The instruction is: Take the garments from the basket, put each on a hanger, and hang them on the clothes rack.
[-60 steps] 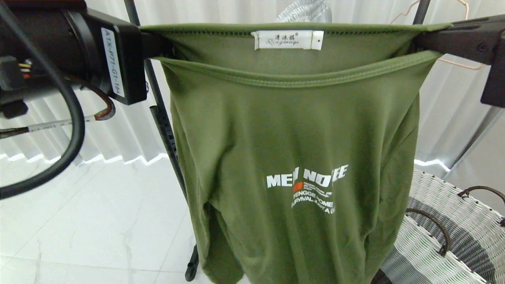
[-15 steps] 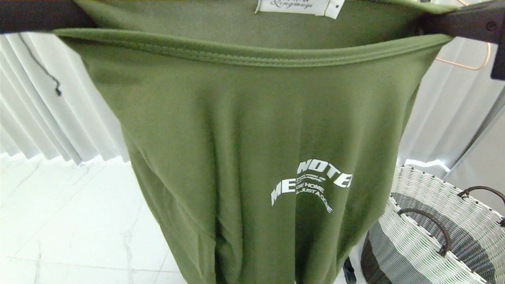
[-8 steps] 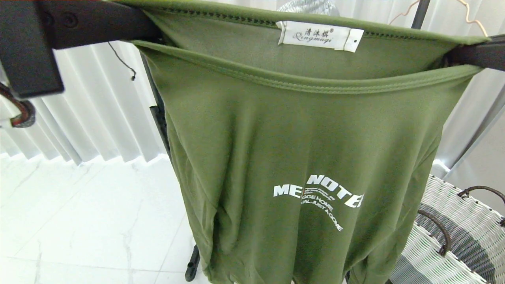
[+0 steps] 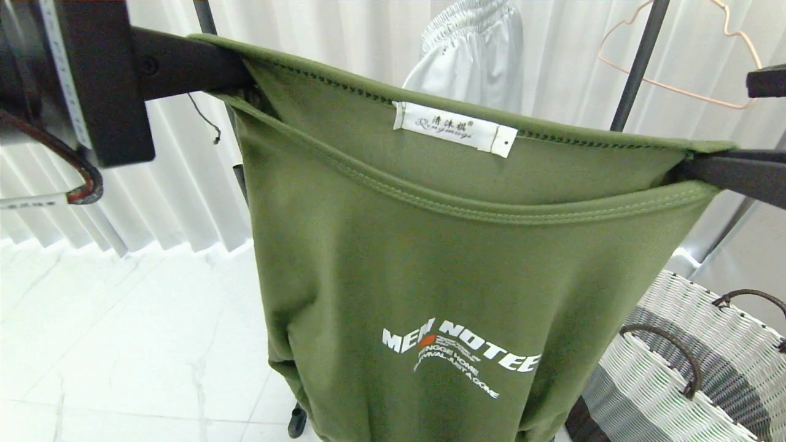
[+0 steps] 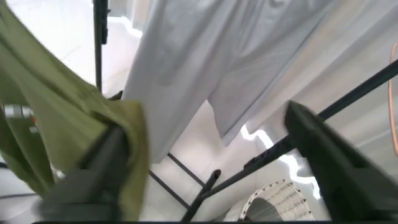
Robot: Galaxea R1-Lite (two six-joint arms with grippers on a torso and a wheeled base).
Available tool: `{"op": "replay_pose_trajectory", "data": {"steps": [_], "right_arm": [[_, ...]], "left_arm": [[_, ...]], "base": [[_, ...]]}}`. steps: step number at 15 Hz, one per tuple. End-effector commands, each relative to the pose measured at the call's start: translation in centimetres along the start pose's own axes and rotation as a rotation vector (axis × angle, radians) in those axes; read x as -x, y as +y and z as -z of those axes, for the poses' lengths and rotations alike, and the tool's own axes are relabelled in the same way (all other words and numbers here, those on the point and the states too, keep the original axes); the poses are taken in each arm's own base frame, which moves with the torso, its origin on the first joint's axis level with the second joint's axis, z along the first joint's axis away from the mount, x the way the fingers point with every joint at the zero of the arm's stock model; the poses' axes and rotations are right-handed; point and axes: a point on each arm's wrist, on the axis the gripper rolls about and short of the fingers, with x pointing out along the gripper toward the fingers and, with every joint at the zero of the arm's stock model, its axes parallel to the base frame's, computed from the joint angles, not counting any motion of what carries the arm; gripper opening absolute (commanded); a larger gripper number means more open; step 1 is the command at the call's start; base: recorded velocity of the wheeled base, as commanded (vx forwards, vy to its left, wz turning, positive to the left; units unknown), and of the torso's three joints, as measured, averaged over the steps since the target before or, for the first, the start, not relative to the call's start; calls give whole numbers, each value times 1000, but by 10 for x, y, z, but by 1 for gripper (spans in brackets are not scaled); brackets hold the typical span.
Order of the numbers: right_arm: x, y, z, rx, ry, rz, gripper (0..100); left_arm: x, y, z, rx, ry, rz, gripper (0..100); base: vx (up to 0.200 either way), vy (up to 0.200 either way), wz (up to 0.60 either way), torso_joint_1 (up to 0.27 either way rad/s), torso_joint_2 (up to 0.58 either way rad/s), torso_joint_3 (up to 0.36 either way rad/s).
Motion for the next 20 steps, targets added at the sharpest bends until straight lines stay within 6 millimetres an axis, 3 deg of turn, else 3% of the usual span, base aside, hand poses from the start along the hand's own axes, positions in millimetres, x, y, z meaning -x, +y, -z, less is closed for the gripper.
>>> {"op": "replay_pose_trajectory", "data": {"steps": [1, 5, 9, 13, 20], "right_arm": [[21, -6, 5, -13, -40, -24, 100], [33, -12, 12, -19, -52, -27, 100], [25, -51, 43, 68, 290, 421, 100], [26, -72, 74, 37, 488, 659, 100], [33, -70, 78, -16, 467, 667, 100]], "left_arm": [[-8, 5, 4, 0, 27, -40, 0], [-16, 6, 14, -6, 39, -68, 0], [1, 15, 18, -118, 33, -98, 0], [9, 28, 21, -123, 36, -163, 0], [11, 30, 22, -139, 35, -176, 0]], "base": [[0, 0, 0, 0, 0, 0], [0, 0, 0, 0, 0, 0], [0, 0, 0, 0, 0, 0], [0, 0, 0, 0, 0, 0], [0, 0, 0, 0, 0, 0]]}}
